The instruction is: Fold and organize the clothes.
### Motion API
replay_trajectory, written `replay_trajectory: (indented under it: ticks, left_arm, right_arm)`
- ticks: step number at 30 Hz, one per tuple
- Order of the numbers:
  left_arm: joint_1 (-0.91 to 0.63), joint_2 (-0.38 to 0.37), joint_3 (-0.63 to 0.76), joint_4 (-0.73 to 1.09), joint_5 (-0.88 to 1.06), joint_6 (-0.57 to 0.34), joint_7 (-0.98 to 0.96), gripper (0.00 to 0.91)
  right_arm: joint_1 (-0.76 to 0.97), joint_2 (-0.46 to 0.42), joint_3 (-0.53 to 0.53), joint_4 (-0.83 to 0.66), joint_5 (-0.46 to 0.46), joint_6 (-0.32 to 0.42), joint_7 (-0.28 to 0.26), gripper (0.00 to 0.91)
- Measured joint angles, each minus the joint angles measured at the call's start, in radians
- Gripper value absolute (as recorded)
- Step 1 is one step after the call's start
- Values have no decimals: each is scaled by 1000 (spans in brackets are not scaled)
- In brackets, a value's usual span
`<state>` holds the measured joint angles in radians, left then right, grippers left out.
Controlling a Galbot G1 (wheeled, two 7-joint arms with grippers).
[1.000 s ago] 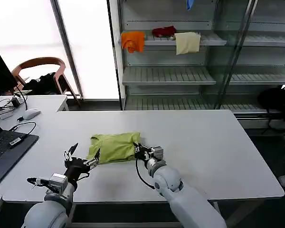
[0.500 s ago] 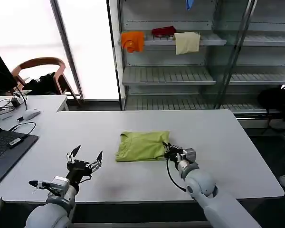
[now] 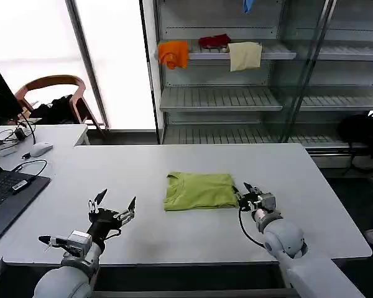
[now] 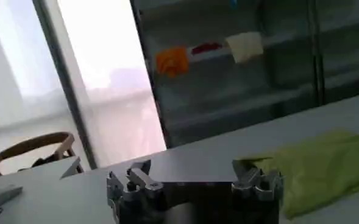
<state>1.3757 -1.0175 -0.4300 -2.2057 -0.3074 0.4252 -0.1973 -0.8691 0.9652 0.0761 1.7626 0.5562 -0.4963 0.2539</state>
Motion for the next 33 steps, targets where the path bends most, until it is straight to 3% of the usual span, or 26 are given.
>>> replay_trajectory:
  ticks: [5,8,19,24,33]
  left_arm:
    - [9,-7,5,-6,0,-3,-4,907]
    - [16,-13,12,-12,0,-11,-13,907]
    - [45,-50,48,-10,21,-102,-16,907]
    - [63,-52,45,-15,27,-127,-13,907]
    - [74,-59,47,-15,32,-144,-10,907]
  right_arm:
    - [-13,-20,33,21,-31,-12,6,907]
    - [-33,-33,61,48,-38,18,12,907]
    - [-162,-21,134,160,-76,238,29,907]
    - [-150,27,94,144,-78,292,28,907]
    - [-28,159,-61,40,-36,295,60,907]
